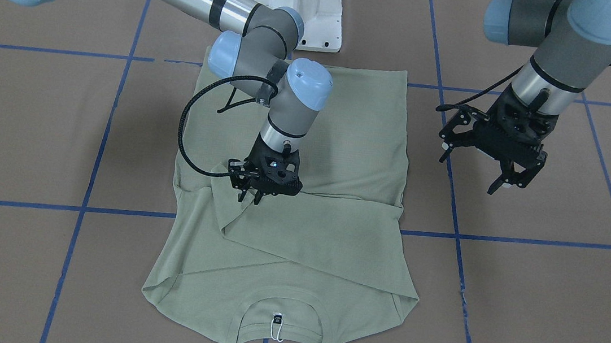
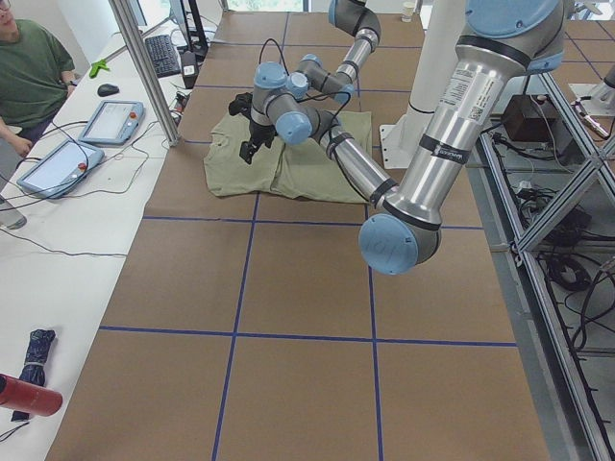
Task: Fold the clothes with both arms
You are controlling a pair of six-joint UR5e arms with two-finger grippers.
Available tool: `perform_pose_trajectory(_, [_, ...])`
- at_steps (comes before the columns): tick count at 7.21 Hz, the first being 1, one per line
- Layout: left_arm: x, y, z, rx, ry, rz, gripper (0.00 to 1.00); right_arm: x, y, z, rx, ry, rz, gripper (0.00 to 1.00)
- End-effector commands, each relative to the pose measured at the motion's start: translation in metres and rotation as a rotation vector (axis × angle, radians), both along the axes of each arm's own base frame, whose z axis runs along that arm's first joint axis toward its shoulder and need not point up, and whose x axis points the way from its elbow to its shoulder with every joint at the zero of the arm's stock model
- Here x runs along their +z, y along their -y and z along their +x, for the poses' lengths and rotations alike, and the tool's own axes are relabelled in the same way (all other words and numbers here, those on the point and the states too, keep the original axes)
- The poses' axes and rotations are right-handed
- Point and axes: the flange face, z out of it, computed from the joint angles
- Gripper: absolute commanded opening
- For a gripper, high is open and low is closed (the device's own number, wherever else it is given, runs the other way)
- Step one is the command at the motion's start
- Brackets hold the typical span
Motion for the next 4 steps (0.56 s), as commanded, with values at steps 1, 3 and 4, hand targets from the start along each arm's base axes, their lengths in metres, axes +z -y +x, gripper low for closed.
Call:
perform_pose_trajectory(1, [0.0, 0.0, 0.0, 0.0, 0.0, 0.0, 1.0, 0.002, 0.0, 0.0, 0.0, -0.004, 0.001, 0.0])
perform_pose_trajectory(3, [-0.002, 0.0, 0.0, -0.001, -0.002, 0.001, 1.0, -0.004, 0.004, 0.005, 0.002, 0.002, 0.004, 0.0])
perform_pose_trajectory(4, [-0.002, 0.0, 0.0, -0.007, -0.006, -0.007, 1.0, -0.003, 0.015, 0.02, -0.001, -0.004, 0.007, 0.0])
